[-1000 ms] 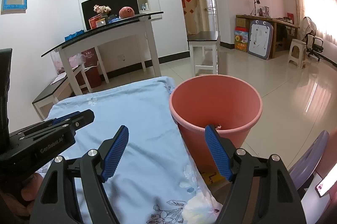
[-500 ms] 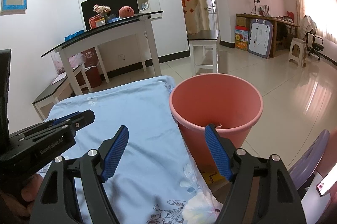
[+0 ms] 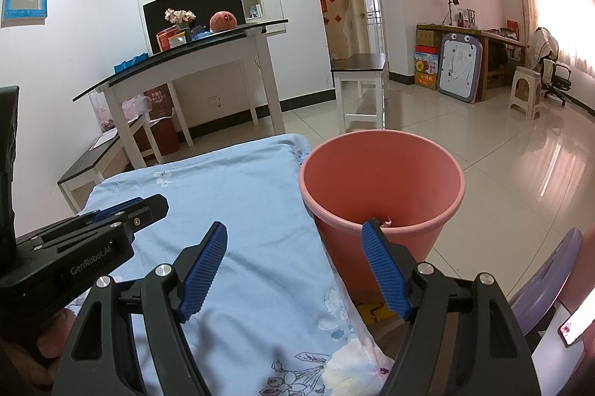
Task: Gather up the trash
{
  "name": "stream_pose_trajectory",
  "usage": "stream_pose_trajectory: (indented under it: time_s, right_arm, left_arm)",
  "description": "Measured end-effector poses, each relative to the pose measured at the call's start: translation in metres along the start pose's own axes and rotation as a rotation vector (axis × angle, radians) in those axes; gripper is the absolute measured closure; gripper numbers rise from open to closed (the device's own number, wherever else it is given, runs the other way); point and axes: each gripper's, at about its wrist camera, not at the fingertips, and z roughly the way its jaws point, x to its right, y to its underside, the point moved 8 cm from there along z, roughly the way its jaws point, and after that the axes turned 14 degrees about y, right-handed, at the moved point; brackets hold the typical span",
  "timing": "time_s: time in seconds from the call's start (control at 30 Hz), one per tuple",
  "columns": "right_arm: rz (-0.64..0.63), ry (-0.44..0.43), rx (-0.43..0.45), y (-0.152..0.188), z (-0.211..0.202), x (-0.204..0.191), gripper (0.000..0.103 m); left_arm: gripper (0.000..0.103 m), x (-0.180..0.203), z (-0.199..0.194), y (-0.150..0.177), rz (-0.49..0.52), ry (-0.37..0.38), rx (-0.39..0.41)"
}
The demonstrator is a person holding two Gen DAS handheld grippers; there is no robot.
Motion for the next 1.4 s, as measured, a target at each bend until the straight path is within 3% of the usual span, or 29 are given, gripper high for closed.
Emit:
stream_pose_trajectory:
  time_s: [1.4]
  right_arm:
    - [0.002,0.000,-0.004,0.0000,0.0004,0.0006,0.029]
  left_arm:
    - [0.077,0.0037,0.0058,0.0002,0.006,0.003,-0.008]
